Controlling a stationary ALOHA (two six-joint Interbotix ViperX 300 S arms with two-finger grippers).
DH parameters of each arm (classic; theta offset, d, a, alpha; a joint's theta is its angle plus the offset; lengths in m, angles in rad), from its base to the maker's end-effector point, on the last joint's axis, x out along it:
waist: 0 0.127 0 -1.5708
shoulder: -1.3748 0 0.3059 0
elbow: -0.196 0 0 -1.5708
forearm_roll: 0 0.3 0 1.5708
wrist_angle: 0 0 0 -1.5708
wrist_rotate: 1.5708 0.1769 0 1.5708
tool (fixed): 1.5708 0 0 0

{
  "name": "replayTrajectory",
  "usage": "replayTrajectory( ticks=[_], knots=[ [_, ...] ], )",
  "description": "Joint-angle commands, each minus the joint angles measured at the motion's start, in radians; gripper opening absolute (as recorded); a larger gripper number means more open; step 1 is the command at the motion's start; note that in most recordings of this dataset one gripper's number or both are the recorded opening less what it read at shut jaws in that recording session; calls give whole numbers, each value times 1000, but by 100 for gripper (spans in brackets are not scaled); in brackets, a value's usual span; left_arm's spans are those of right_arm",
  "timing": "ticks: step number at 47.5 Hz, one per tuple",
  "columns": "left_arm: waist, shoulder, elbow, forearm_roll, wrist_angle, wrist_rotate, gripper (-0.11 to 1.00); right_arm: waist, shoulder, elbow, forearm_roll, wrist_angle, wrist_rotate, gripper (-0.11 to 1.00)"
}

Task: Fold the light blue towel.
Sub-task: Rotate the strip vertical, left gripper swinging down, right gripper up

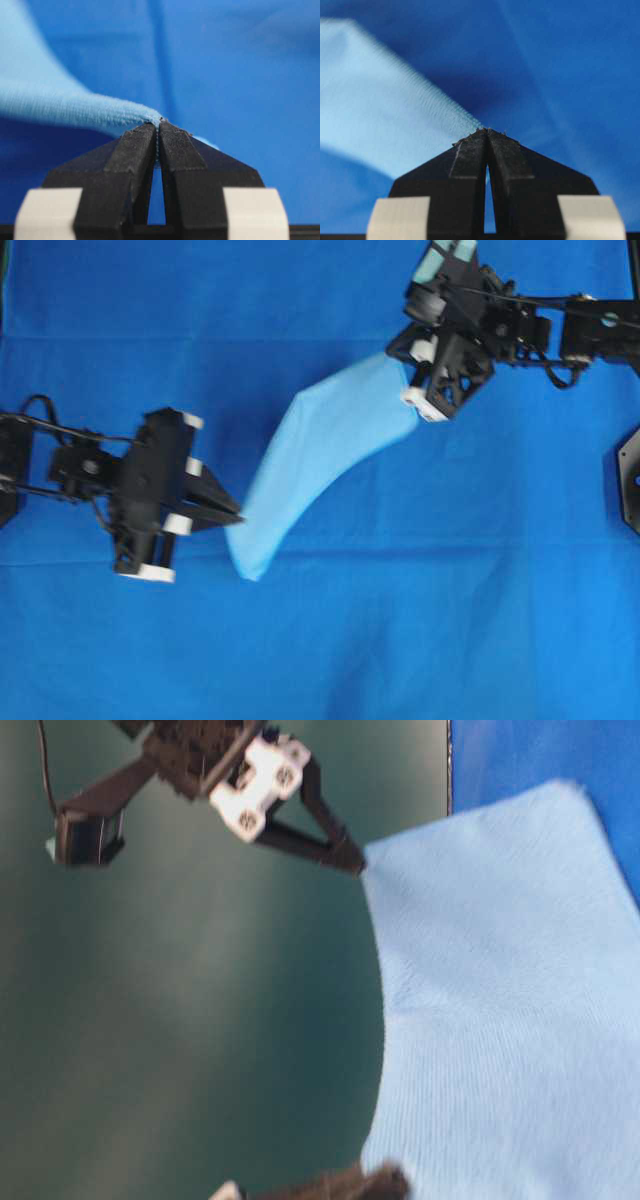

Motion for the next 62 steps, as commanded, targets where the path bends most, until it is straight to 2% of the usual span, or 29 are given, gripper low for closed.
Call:
replayTrajectory(
  ticks=[1, 17, 31, 42, 47, 62],
  knots=[
    [-25, 52, -91, 2, -11, 6, 1, -15, 17, -61, -18, -8, -2, 0],
    [-78, 213, -311, 2, -6, 118, 1, -55, 100, -175, -74, -11, -20, 0],
    [-86, 282, -391, 2, -5, 166, 1, -66, 92, -167, -86, -15, -21, 0],
    [-74, 341, -446, 2, -75, 173, 1, -100, 6, -61, -91, -18, -15, 0],
    [-63, 393, -486, 2, -124, 218, 1, -121, -58, 11, -91, -18, -5, 0],
    [-35, 566, -680, 2, -144, 236, 1, -140, -238, 167, -91, -6, -2, 0]
  ],
)
